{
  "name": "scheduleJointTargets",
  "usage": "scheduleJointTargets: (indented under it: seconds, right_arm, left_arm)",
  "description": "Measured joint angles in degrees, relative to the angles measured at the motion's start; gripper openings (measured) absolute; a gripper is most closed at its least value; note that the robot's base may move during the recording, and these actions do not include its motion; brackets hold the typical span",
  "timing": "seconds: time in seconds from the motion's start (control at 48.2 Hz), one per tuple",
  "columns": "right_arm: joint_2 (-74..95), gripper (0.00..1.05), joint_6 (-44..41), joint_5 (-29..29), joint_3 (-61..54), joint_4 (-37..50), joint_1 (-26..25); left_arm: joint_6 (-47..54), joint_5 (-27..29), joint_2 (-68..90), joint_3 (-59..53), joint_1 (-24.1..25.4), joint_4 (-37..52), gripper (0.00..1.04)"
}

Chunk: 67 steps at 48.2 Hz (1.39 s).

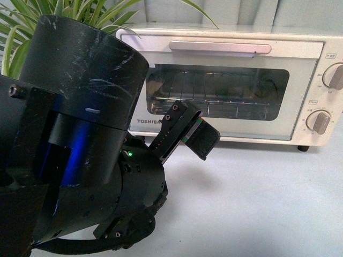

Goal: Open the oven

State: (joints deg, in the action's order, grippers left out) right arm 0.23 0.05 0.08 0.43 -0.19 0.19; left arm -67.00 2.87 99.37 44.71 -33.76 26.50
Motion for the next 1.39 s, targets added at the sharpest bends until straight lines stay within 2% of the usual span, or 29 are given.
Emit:
scheduleJointTargets:
  seconds: [0.207, 0.27, 0.311, 0.394, 0.539, 0.664, 0.809, 0.954, 1.39]
  right_arm:
    - [0.09, 0.95, 0.44, -0.35, 0.02, -0.15, -0.09]
    - [2.43, 0.95, 4.87, -3.67, 1.38, -3.61, -0.35]
    - [5.29, 0.95, 7.63, -3.5, 2.25, -3.15, 0.31]
    - [12.61, 0.95, 10.36, -1.51, 4.66, 0.87, 2.97]
    - [31.41, 0.95, 10.29, 1.22, 14.03, 10.62, 8.09]
    - [45.92, 0.95, 10.16, 4.37, 23.91, 12.57, 11.87]
    - [59.74, 0.95, 12.0, 6.8, 36.96, 10.38, 15.56]
    - [69.53, 0.95, 15.26, 8.98, 46.6, 7.65, 16.79]
    - [81.31, 0.95, 19.08, 11.87, 58.64, 3.52, 17.16]
  left_arm:
    - [-1.01, 0.24, 0.42, 0.42, 0.0, 0.0, 0.98]
    - [-1.09, 0.22, 0.42, 0.39, 0.0, 0.0, 0.98]
    - [-1.11, 0.24, 0.42, 0.35, 0.07, 0.0, 0.98]
    - [-1.22, 0.15, 0.42, 0.24, 0.26, 0.04, 0.98]
    - [-1.51, -0.04, 0.24, -0.24, 0.68, 0.39, 0.98]
    - [-1.97, -0.09, -0.17, -0.76, 1.11, 0.55, 0.98]
    - [-2.16, -0.09, -0.39, -1.03, 1.49, 0.57, 0.98]
    - [-2.19, -0.15, -0.57, -1.18, 2.03, 0.5, 0.98]
    - [-5.27, 1.4, -0.9, -1.18, 3.5, 0.0, 0.98]
